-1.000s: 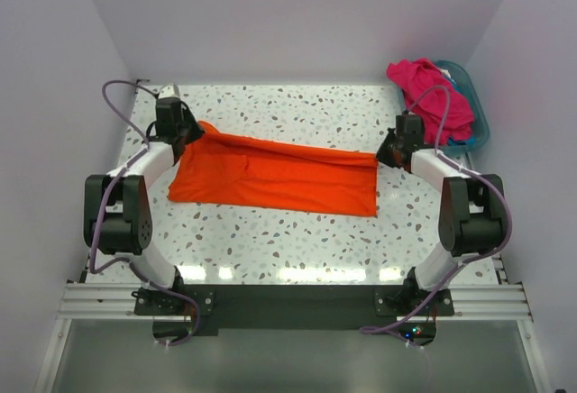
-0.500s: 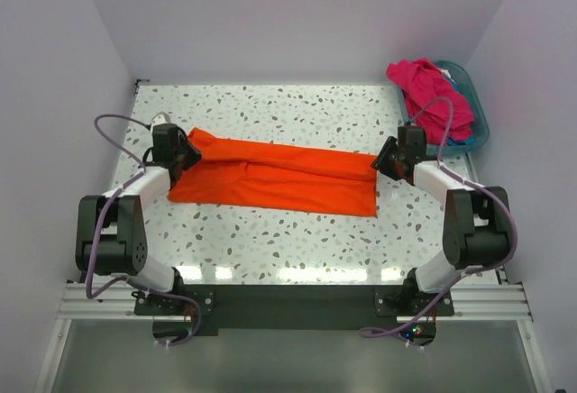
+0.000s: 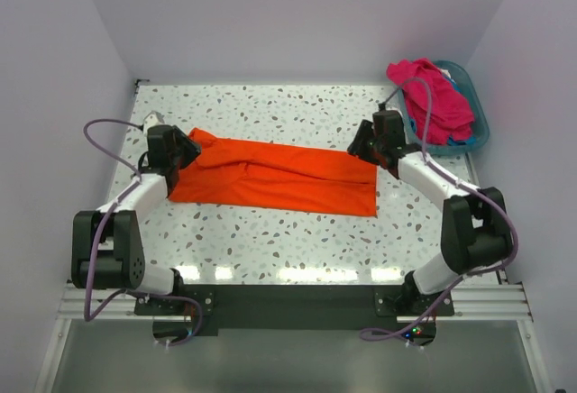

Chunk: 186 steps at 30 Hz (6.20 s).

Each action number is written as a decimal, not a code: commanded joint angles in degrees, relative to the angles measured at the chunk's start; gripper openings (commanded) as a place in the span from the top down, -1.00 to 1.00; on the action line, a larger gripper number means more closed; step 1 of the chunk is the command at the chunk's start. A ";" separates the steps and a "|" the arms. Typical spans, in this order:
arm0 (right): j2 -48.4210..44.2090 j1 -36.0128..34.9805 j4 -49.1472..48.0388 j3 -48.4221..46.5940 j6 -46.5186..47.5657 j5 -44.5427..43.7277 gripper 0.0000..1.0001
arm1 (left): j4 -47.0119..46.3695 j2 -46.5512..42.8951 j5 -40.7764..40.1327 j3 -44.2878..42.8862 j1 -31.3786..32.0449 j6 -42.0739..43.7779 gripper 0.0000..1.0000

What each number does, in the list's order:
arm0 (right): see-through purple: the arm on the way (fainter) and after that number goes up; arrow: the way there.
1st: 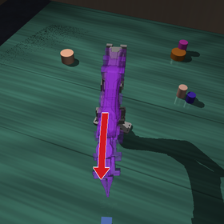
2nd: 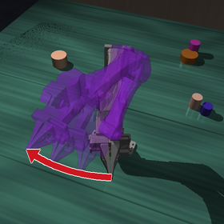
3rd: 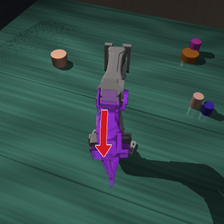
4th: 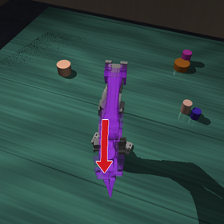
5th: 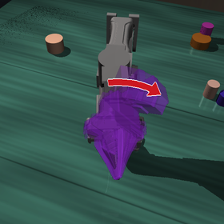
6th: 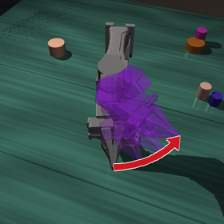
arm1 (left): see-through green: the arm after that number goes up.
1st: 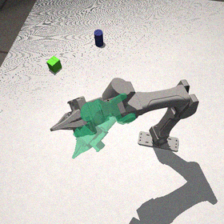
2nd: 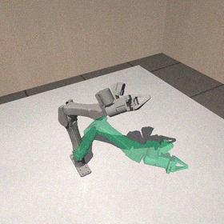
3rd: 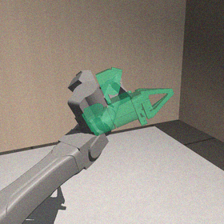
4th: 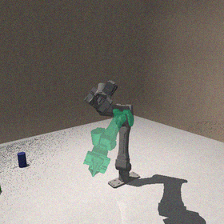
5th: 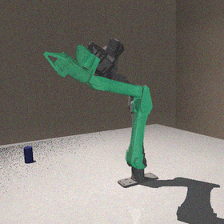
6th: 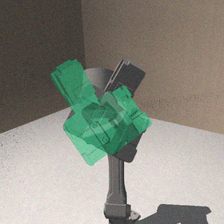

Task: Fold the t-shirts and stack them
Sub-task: Fold the tshirt

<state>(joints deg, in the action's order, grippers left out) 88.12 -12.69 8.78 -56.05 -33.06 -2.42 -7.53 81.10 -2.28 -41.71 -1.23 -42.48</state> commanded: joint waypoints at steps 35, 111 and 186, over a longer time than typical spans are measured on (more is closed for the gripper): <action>53.11 -25.63 -2.62 -60.74 2.56 16.04 -0.05 | 14.65 19.89 -7.03 -17.09 7.12 4.51 0.37; 31.07 -33.72 -24.78 -26.13 5.01 18.33 0.23 | 16.67 28.76 3.08 -27.72 -2.28 2.14 0.50; 20.87 -18.07 -2.89 -15.14 1.59 -1.54 0.11 | 10.52 17.86 -6.95 -16.21 3.96 -4.72 0.75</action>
<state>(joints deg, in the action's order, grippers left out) 112.60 -30.98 6.02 -71.50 -32.18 -3.49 5.17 98.50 -9.34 -56.29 3.27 -48.45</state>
